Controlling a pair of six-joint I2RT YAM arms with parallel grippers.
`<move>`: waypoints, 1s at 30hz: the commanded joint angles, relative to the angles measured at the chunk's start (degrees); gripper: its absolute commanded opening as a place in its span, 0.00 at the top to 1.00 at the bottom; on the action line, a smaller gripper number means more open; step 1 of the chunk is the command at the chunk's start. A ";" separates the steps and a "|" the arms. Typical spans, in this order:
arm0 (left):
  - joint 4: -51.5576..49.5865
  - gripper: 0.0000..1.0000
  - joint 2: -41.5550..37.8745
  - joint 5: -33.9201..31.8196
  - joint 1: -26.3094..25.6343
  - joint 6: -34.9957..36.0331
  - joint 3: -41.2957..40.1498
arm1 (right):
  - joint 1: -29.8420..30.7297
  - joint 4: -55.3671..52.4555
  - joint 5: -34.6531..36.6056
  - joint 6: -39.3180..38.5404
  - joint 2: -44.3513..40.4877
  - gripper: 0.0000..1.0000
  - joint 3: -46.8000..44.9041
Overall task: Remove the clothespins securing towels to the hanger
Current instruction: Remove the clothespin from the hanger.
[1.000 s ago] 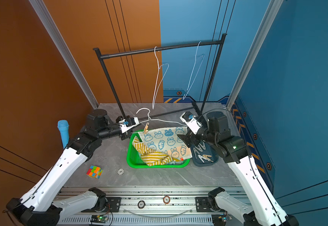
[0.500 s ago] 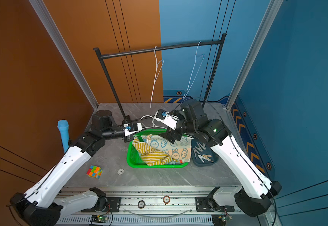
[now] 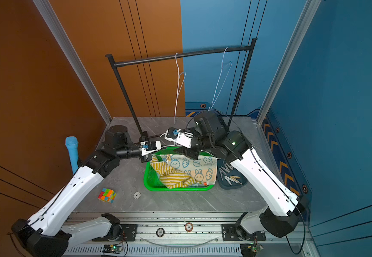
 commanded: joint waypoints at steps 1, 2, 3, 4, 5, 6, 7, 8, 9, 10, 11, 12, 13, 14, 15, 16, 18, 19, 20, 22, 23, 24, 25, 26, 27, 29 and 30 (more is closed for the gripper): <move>0.98 1.00 -0.79 2.17 -0.25 0.44 -0.35 | -0.21 -0.73 -2.88 -1.37 0.30 0.68 0.62; 0.97 1.00 -0.76 2.23 -0.21 0.47 -0.35 | -0.36 -0.24 -3.02 -1.37 0.19 0.70 0.21; 0.94 1.00 -0.74 2.31 -0.19 0.43 -0.34 | -0.48 0.41 -3.26 -1.45 -0.05 0.73 -0.38; 0.95 1.00 -0.74 2.41 -0.24 0.47 -0.35 | -0.36 1.45 -3.44 -1.55 -0.37 0.76 -0.67; 0.93 1.00 -0.76 2.44 -0.18 0.47 -0.37 | -0.46 2.30 -3.59 -1.67 -0.72 0.78 -2.55; 0.93 1.00 -0.74 2.55 -0.25 0.34 -0.37 | -0.46 3.35 -3.72 -2.02 -1.14 0.79 -3.58; 0.93 1.00 -0.74 2.63 -0.16 0.28 -0.31 | -0.46 4.20 -3.73 -2.43 -1.49 0.81 -4.42; 0.96 1.00 -0.82 2.69 -0.17 0.27 -0.25 | -0.41 4.62 -3.67 -2.91 -1.84 0.83 -4.95; 0.97 1.00 -0.82 2.68 -0.13 0.18 -0.31 | -0.40 4.98 -3.37 -3.60 -2.17 0.85 -5.51; 0.98 1.00 -0.79 2.75 -0.08 0.14 -0.30 | -0.22 5.48 -2.84 -4.11 -2.49 0.87 -6.03; 1.01 1.00 -0.83 2.77 -0.08 0.06 -0.32 | -0.14 5.78 -2.36 -4.59 -2.76 0.89 -6.47; 0.95 1.00 -0.89 2.85 0.00 -0.11 -0.27 | -0.05 6.22 -1.76 -5.25 -3.12 0.91 -7.03; 0.85 1.00 -0.92 2.87 0.05 -0.24 -0.31 | 0.14 6.94 -1.15 -5.94 -3.64 0.92 -7.82; 0.86 1.00 -1.00 2.90 0.16 -0.29 -0.16 | 0.38 7.75 -0.53 -6.40 -4.10 0.94 -8.67; 0.84 1.00 -1.09 2.91 0.14 -0.41 -0.24 | 0.56 8.90 0.07 -6.90 -4.73 0.95 -9.60; 0.91 1.00 -1.11 2.79 0.24 -0.61 -0.16 | 0.83 10.14 0.61 -7.35 -5.40 0.97 -10.56; 0.94 0.94 -1.44 2.65 0.36 -0.95 -0.18 | 1.34 11.82 1.58 -8.37 -6.34 0.99 -12.07; 1.01 0.90 -1.56 2.60 0.53 -1.23 -0.22 | 1.66 12.48 2.15 -8.85 -6.86 1.00 -12.75; 0.90 0.84 -1.77 2.64 0.69 -1.55 -0.23 | 1.87 12.96 2.58 -9.22 -7.17 1.00 -13.17; 0.76 0.72 -2.27 2.72 1.12 -2.29 -0.11 | 2.39 14.08 3.80 -10.28 -8.09 1.00 -14.36; 0.82 0.68 -2.60 3.02 1.47 -2.79 -0.08 | 2.64 14.63 4.53 -10.71 -8.52 1.00 -14.94; 0.99 0.65 -3.03 3.40 2.12 -3.56 -0.02 | 2.94 15.43 5.31 -11.31 -8.99 1.00 -15.74; 0.94 0.61 -3.56 3.92 2.81 -4.47 0.23 | 3.12 16.30 6.20 -11.71 -9.52 1.00 -16.64; 1.00 0.59 -4.07 4.76 3.53 -5.38 0.46 | 3.44 17.09 7.05 -12.19 -9.98 1.00 -17.51; 1.09 0.58 -4.67 5.56 4.59 -6.36 0.67 | 3.87 18.23 8.15 -12.86 -10.67 1.00 -18.59; 1.31 0.54 -5.83 6.19 6.37 -8.38 1.22 | 4.44 20.88 10.01 -14.02 -12.06 1.00 -20.98; 1.10 0.53 -6.26 6.19 7.25 -9.35 1.63 | 4.89 22.24 10.89 -14.72 -12.91 1.00 -22.34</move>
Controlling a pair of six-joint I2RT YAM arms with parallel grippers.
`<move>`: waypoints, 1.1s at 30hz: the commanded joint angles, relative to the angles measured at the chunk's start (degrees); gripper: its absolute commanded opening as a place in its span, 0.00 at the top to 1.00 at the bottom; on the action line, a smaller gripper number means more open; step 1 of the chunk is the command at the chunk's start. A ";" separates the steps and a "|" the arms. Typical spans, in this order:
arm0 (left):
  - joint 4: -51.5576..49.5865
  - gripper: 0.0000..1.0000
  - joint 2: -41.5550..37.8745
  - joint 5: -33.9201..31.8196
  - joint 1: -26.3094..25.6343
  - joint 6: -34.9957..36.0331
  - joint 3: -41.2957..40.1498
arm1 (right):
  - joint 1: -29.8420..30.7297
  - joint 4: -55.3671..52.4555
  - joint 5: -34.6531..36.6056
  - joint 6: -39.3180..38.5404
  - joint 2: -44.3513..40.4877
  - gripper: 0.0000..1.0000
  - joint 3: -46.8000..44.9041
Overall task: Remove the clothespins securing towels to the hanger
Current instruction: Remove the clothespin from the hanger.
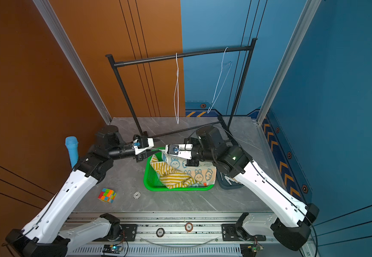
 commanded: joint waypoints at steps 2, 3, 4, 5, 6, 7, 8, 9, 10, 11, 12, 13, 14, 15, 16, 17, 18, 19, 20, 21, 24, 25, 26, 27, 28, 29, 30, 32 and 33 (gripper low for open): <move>0.25 0.52 -2.61 2.85 3.71 -5.58 2.38 | 1.89 7.56 6.14 -4.37 -4.14 1.00 -5.03; -0.14 0.51 -2.74 2.75 4.57 -6.46 2.81 | 2.40 8.48 7.05 -5.20 -4.84 1.00 -6.26; -0.75 0.51 -2.74 2.66 5.30 -6.72 3.32 | 2.90 9.05 8.04 -6.21 -5.52 1.00 -7.24; -1.70 0.51 -2.59 2.39 5.88 -6.82 3.83 | 3.71 9.71 9.41 -7.36 -6.08 1.00 -8.45; -2.89 0.51 -2.36 1.99 6.26 -6.84 4.48 | 4.47 10.20 11.16 -8.54 -6.69 1.00 -9.44; -4.04 0.51 -2.03 1.67 6.48 -6.48 5.11 | 5.34 10.62 12.55 -9.57 -7.16 1.00 -10.42; -5.40 0.51 -1.64 1.08 6.58 -5.87 5.81 | 6.05 11.43 13.90 -10.36 -7.87 1.00 -11.64; -6.66 0.51 -1.20 0.47 6.58 -5.25 6.40 | 6.89 12.59 15.30 -11.10 -8.52 1.00 -13.00; -7.63 0.51 -0.87 -0.07 6.50 -4.72 6.96 | 7.63 13.83 16.39 -11.94 -9.20 1.00 -14.25; -8.73 0.51 -0.47 -0.65 6.37 -4.12 7.64 | 8.59 15.55 17.75 -12.72 -9.86 1.00 -15.95; -9.83 0.50 -0.05 -1.25 6.24 -3.41 8.42 | 9.47 17.59 19.08 -13.58 -10.70 1.00 -17.62; -10.91 0.50 0.33 -1.87 6.00 -2.81 9.09 | 10.08 19.35 20.40 -14.27 -11.34 1.00 -19.04; -11.95 0.50 0.79 -2.92 5.58 -2.27 9.92 | 10.91 21.46 21.85 -14.89 -12.12 1.00 -20.58; -13.21 0.50 1.24 -3.72 5.00 -1.54 10.85 | 11.49 23.26 22.83 -15.66 -12.89 1.00 -21.86; -14.31 0.50 1.67 -4.47 4.58 -0.73 11.56 | 11.97 24.93 23.80 -16.37 -13.45 1.00 -23.00; -15.34 0.50 2.18 -5.12 3.91 0.02 12.38 | 12.44 27.03 24.85 -17.13 -14.16 1.00 -24.25; -16.49 0.50 2.75 -5.93 3.25 0.66 13.43 | 12.89 28.90 25.75 -18.00 -14.92 1.00 -25.35; -17.56 0.50 3.17 -6.53 2.77 1.30 14.28 | 13.19 30.79 26.45 -18.89 -15.47 1.00 -26.25; -18.68 0.49 3.76 -7.13 2.17 2.11 15.36 | 13.43 32.50 27.09 -19.87 -16.03 1.00 -27.09; -19.66 0.49 4.25 -7.75 1.58 2.83 16.37 | 13.70 33.22 27.38 -21.09 -16.52 1.00 -27.56; -20.69 0.46 5.40 -8.94 0.50 3.71 18.48 | 14.31 34.18 28.25 -24.59 -17.18 1.00 -28.13; -20.76 0.45 5.64 -8.85 0.28 3.70 18.99 | 14.62 34.16 28.54 -25.87 -17.38 1.00 -28.23; -20.86 0.45 5.99 -8.55 0.05 3.70 19.56 | 14.95 34.40 29.12 -27.20 -17.47 1.00 -28.44; -21.00 0.45 6.28 -8.44 -0.22 3.71 20.00 | 15.39 34.76 29.73 -28.45 -17.56 1.00 -28.76; -21.15 0.44 6.50 -8.39 -0.50 3.71 20.44 | 15.66 35.19 30.18 -29.36 -17.67 1.00 -29.14; -21.35 0.44 6.80 -8.50 -1.00 3.66 20.79 | 16.00 35.93 30.65 -30.58 -17.76 1.00 -29.66; -21.49 0.44 7.18 -8.63 -1.49 3.84 21.06 | 16.41 36.48 31.18 -31.59 -17.87 1.00 -30.27; -22.17 0.42 7.88 -9.48 -2.56 4.50 21.58 | 17.12 36.81 32.17 -33.36 -17.92 1.00 -30.95; -22.71 0.41 8.36 -9.98 -3.15 4.90 22.00 | 17.58 36.75 32.83 -34.38 -17.85 1.00 -31.28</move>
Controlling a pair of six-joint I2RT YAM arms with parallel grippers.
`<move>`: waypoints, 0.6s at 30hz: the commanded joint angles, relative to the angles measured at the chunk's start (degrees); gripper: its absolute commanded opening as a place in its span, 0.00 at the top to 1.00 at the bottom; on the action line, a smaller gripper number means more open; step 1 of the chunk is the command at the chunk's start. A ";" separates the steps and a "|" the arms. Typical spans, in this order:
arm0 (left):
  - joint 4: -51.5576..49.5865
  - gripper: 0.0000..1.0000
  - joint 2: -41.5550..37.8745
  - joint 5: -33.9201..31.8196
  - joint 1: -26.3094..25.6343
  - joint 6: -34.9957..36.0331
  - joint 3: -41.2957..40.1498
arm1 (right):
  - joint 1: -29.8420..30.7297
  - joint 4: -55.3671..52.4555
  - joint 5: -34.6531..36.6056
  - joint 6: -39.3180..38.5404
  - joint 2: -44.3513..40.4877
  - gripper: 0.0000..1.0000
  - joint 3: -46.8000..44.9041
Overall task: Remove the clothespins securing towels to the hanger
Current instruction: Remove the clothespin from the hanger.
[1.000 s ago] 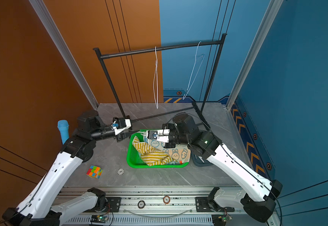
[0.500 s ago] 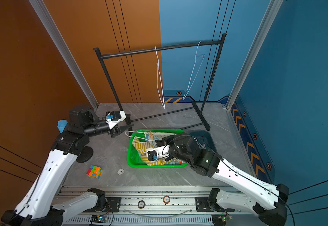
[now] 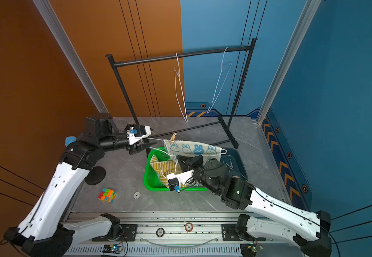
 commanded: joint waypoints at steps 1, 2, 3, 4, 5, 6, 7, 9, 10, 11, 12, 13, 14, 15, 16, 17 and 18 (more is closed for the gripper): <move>-3.64 0.41 1.48 -2.07 -1.91 2.00 2.06 | 1.53 3.46 3.88 -5.90 -0.63 1.00 -1.57; -4.73 0.41 2.15 -2.62 -2.48 2.55 2.87 | 1.96 3.43 4.62 -6.86 -0.54 1.00 -1.84; -6.10 0.41 2.96 -3.21 -3.20 3.28 3.69 | 2.32 3.26 5.29 -7.64 -0.45 1.00 -2.13; -7.36 0.41 3.63 -3.60 -3.66 3.85 4.44 | 2.64 3.21 5.74 -8.36 -0.45 1.00 -2.35; -8.73 0.41 4.38 -4.26 -4.33 4.52 5.26 | 2.91 3.36 6.29 -9.17 -0.32 1.00 -2.68; -9.91 0.42 5.08 -4.85 -4.93 5.15 6.00 | 3.06 3.34 6.62 -9.83 -0.36 1.00 -2.95; -11.10 0.42 5.74 -5.31 -5.37 5.59 6.59 | 3.34 3.27 6.76 -10.30 -0.38 1.00 -3.06; -13.37 0.42 7.11 -6.38 -6.42 6.74 7.62 | 3.75 2.79 7.11 -11.01 -0.36 1.00 -3.13; -14.18 0.42 7.65 -6.98 -6.81 7.14 8.00 | 3.92 2.49 7.32 -11.45 -0.32 1.00 -3.19; -14.95 0.41 8.24 -7.84 -7.37 7.57 8.45 | 4.12 2.14 7.64 -11.87 -0.21 1.00 -3.17; -15.52 0.42 8.82 -8.88 -7.97 8.06 8.76 | 4.32 1.81 7.92 -12.30 -0.14 1.00 -3.17; -15.91 0.42 9.26 -10.19 -8.56 8.48 8.95 | 4.35 1.52 8.04 -12.52 -0.10 1.00 -3.21; -16.06 0.41 9.70 -11.78 -9.33 9.09 9.05 | 4.52 1.26 8.12 -12.71 -0.03 1.00 -3.22; -16.03 0.41 10.07 -13.56 -10.13 9.63 9.05 | 4.61 1.06 8.08 -12.58 -0.01 1.00 -3.17; -16.05 0.41 10.40 -14.87 -10.76 10.11 9.04 | 4.70 0.99 7.99 -12.47 -0.01 1.00 -3.18; -16.10 0.41 10.77 -16.34 -11.46 10.29 9.05 | 4.78 0.80 7.98 -12.45 0.06 1.00 -3.11; -16.03 0.41 11.18 -17.48 -12.09 12.47 9.12 | 4.82 0.55 7.86 -12.32 0.09 1.00 -3.01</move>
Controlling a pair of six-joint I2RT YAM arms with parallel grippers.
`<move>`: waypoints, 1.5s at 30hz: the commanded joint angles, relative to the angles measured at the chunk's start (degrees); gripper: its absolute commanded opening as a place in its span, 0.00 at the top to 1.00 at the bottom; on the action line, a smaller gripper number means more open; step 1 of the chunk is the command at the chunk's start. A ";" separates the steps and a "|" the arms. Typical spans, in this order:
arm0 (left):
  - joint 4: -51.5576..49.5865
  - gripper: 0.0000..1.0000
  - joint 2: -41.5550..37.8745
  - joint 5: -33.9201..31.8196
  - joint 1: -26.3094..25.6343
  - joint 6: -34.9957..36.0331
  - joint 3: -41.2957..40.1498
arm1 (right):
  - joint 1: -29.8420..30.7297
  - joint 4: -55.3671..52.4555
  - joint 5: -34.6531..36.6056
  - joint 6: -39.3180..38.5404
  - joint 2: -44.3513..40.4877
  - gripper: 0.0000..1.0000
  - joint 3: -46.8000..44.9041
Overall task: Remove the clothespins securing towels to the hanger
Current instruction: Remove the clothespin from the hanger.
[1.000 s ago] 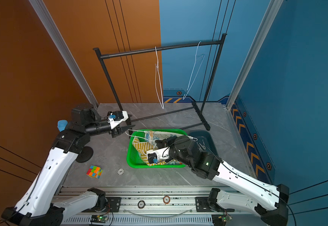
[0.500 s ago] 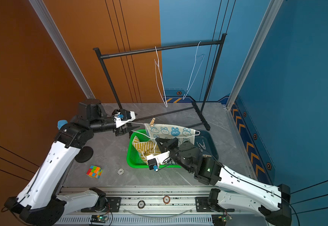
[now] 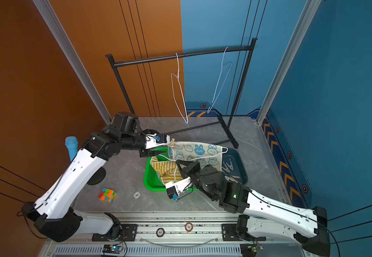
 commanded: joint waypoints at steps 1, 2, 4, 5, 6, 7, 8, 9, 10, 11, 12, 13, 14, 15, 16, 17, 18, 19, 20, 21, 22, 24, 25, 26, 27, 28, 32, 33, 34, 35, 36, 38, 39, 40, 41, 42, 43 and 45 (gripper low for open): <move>-2.60 0.40 1.12 -6.29 -2.05 4.32 1.44 | 0.61 -0.44 1.76 -1.69 0.10 1.00 -0.33; -2.61 0.40 1.48 -7.07 -2.57 4.69 1.55 | 0.79 -0.44 1.79 -1.65 0.19 1.00 -0.29; -2.62 0.40 2.34 -8.32 -3.33 5.24 1.96 | 0.93 -0.44 1.81 -1.57 0.39 1.00 -0.31; -2.60 0.39 2.70 -8.92 -3.69 5.46 2.21 | 0.95 -0.48 1.84 -1.54 0.54 1.00 -0.28; -2.57 0.39 3.17 -9.41 -4.02 5.66 2.46 | 1.07 -0.52 1.80 -1.52 0.62 1.00 -0.21; -2.47 0.39 3.51 -9.64 -4.28 5.84 2.68 | 1.09 -0.50 1.85 -1.33 0.68 1.00 -0.20; -2.54 0.39 3.93 -10.06 -4.51 5.91 2.91 | 1.07 -0.59 1.76 -1.18 0.72 1.00 -0.20; -2.54 0.39 4.28 -10.18 -4.75 6.05 3.17 | 1.16 -0.53 1.66 -1.04 0.74 1.00 -0.22; -2.50 0.39 4.64 -10.30 -4.98 6.20 3.43 | 1.16 -0.51 1.62 -0.87 0.72 1.00 -0.20; -2.38 0.39 5.07 -10.44 -5.17 6.21 3.78 | 1.24 -0.46 1.58 -0.83 0.72 1.00 -0.19; -2.39 0.40 5.35 -10.40 -5.30 6.20 4.05 | 1.25 -0.44 1.51 -0.70 0.76 1.00 -0.18; -2.42 0.40 5.72 -10.40 -5.39 6.18 4.39 | 1.20 -0.52 1.57 -0.50 0.77 1.00 -0.20; -2.39 0.40 6.07 -10.46 -5.54 6.21 4.68 | 1.18 -0.52 1.58 -0.41 0.72 1.00 -0.20; -2.34 0.40 6.32 -10.40 -5.61 6.20 4.92 | 1.22 -0.56 1.55 -0.38 0.72 1.00 -0.20; -2.23 0.40 6.57 -10.33 -5.61 6.20 5.11 | 1.24 -0.65 1.56 -0.25 0.72 1.00 -0.20; -1.89 0.40 6.69 -10.30 -5.73 6.21 5.09 | 1.24 -0.78 1.55 -0.07 0.72 1.00 -0.20; -1.50 0.39 6.71 -10.23 -5.74 6.12 5.03 | 1.22 -0.80 1.62 -0.03 0.67 1.00 -0.20; -0.87 0.38 6.71 -10.19 -5.71 5.98 4.94 | 1.24 -0.79 1.59 0.09 0.63 1.00 -0.28; -0.24 0.37 6.72 -10.34 -5.65 5.76 4.89 | 1.25 -0.79 1.52 0.16 0.63 1.00 -0.34; 0.25 0.36 6.72 -10.47 -5.66 5.60 4.89 | 1.20 -0.79 1.56 0.23 0.65 1.00 -0.35; 0.57 0.36 6.69 -10.63 -5.49 5.31 4.89 | 1.21 -0.79 1.64 0.25 0.63 1.00 -0.37; 1.22 0.34 6.63 -10.70 -5.21 4.73 4.81 | 1.23 -0.86 1.60 0.47 0.56 1.00 -0.37; 1.48 0.33 6.62 -10.66 -4.98 4.33 4.80 | 1.25 -0.86 1.71 0.49 0.54 1.00 -0.51; 1.61 0.31 6.52 -10.40 -4.69 3.96 4.67 | 1.23 -0.88 1.82 0.47 0.47 1.00 -0.46; 1.75 0.30 6.39 -10.24 -4.36 3.68 4.51 | 1.25 -0.96 1.85 0.49 0.45 1.00 -0.54; 1.98 0.29 6.18 -10.14 -4.19 3.40 4.25 | 1.24 -0.97 1.93 0.53 0.50 1.00 -0.54; 2.19 0.29 5.44 -7.27 -3.45 2.92 3.49 | 1.19 -0.82 1.72 0.59 0.45 1.00 -0.55; 2.15 0.30 5.40 -6.40 -3.50 2.96 3.33 | 1.20 -0.81 1.68 0.59 0.54 1.00 -0.48; 2.19 0.32 5.38 -5.68 -3.50 2.99 3.15 | 1.22 -0.80 1.61 0.64 0.61 1.00 -0.46; 2.19 0.33 5.46 -5.36 -3.55 3.02 3.08 | 1.25 -0.79 1.60 0.59 0.73 1.00 -0.48; 2.19 0.34 5.60 -5.43 -3.61 2.98 3.05 | 1.25 -0.79 1.56 0.59 0.72 1.00 -0.38; 2.19 0.36 5.90 -5.65 -3.63 3.01 3.05 | 1.25 -0.86 1.51 0.63 0.87 1.00 -0.29; 2.20 0.37 6.05 -5.73 -3.63 3.15 3.05 | 1.25 -0.88 1.54 0.63 0.89 1.00 -0.20; 2.19 0.39 6.18 -5.73 -3.63 3.14 3.05 | 1.23 -0.88 1.53 0.60 0.89 1.00 -0.20; 2.14 0.40 6.24 -5.65 -3.63 3.22 3.05 | 1.25 -0.90 1.54 0.59 0.89 1.00 -0.20; 2.19 0.42 6.36 -5.58 -3.68 3.23 3.05 | 1.22 -0.96 1.55 0.61 0.90 1.00 -0.12; 2.12 0.45 6.44 -5.59 -3.67 3.34 3.03 | 1.20 -1.04 1.64 0.66 1.02 1.00 -0.11; 2.20 0.48 6.45 -5.47 -3.63 3.42 2.88 | 1.25 -1.08 1.62 0.77 0.98 1.00 -0.11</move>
